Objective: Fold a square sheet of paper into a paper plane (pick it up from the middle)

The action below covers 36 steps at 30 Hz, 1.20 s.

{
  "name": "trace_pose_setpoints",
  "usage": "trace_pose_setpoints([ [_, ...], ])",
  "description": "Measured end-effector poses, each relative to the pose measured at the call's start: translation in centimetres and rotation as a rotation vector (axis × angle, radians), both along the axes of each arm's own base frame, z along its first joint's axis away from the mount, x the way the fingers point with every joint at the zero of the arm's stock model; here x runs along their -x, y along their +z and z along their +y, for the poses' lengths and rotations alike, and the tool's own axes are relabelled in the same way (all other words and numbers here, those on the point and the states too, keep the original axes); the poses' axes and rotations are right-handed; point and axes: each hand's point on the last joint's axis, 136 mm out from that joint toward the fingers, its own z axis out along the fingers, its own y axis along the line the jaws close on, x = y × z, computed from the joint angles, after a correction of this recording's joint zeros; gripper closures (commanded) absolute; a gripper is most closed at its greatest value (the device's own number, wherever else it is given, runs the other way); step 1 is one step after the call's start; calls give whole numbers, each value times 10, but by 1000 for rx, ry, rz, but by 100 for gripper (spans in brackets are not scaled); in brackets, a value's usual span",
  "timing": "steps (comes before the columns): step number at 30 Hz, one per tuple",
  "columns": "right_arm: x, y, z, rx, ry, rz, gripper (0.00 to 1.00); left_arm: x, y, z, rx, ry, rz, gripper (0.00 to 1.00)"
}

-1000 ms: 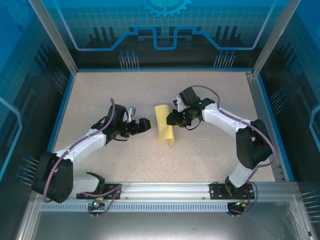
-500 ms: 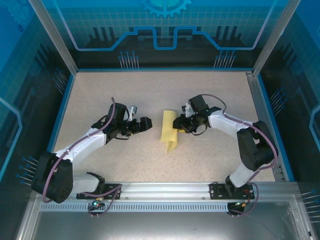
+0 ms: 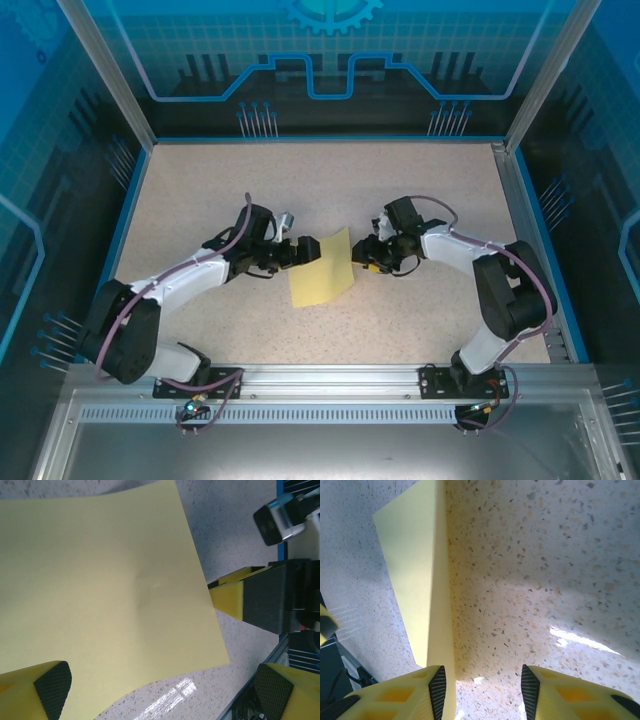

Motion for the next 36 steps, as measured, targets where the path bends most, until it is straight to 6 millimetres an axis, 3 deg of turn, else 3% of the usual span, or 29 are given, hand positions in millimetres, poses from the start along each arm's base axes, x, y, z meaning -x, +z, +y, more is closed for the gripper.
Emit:
trace_pose_setpoints([
  [3,2,-6,6,-11,20,14,52,-2,-11,-4,8,13,43,14],
  [9,0,-13,24,-41,64,21,52,-7,-27,-1,-8,83,114,55],
  [12,-1,-11,30,-45,79,13,52,-9,-39,7,-72,126,148,59],
  [16,-1,-7,38,-61,97,-2,50,-9,-57,22,-166,180,193,73],
  [22,-2,-2,53,-78,132,-20,45,-4,-81,31,-239,199,252,75],
  [36,-2,-10,84,-56,210,-7,41,-5,-83,33,-247,211,253,77],
])
